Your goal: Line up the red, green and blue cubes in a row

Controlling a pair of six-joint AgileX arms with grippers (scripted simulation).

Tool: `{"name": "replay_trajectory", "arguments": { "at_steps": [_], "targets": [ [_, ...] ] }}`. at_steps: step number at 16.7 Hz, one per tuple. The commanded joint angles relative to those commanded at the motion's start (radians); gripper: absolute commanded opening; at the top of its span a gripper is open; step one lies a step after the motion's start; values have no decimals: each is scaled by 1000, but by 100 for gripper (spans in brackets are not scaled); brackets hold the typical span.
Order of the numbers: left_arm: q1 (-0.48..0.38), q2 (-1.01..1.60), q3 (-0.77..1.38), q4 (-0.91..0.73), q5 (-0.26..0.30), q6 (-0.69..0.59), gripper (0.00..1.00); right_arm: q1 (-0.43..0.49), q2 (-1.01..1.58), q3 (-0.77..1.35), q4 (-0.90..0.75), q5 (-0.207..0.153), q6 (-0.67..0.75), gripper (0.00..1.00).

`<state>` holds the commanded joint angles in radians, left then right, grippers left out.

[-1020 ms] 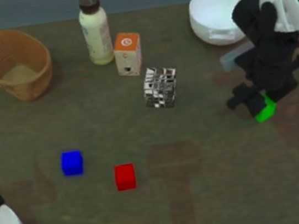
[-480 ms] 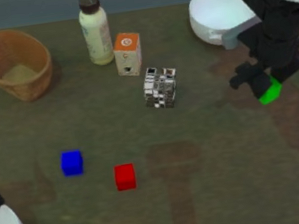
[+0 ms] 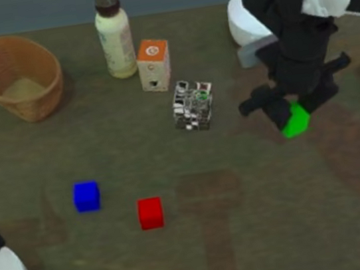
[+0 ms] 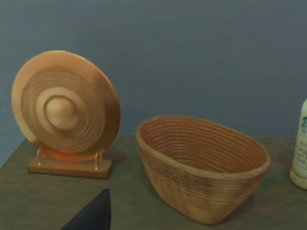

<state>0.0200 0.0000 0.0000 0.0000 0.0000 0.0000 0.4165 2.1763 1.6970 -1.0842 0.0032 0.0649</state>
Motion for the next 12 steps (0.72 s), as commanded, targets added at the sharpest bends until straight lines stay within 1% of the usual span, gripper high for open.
{"name": "replay_trajectory", "arguments": {
  "at_steps": [7,10,12],
  "targets": [
    [0,0,0,0,0,0,100,251,-7,20,-46,5,536,0],
    [0,0,0,0,0,0,100,329,-23,23,-51,8,674,0],
    [0,0,0,0,0,0,100,353,-33,23,-49,10,713,0]
  ]
}}
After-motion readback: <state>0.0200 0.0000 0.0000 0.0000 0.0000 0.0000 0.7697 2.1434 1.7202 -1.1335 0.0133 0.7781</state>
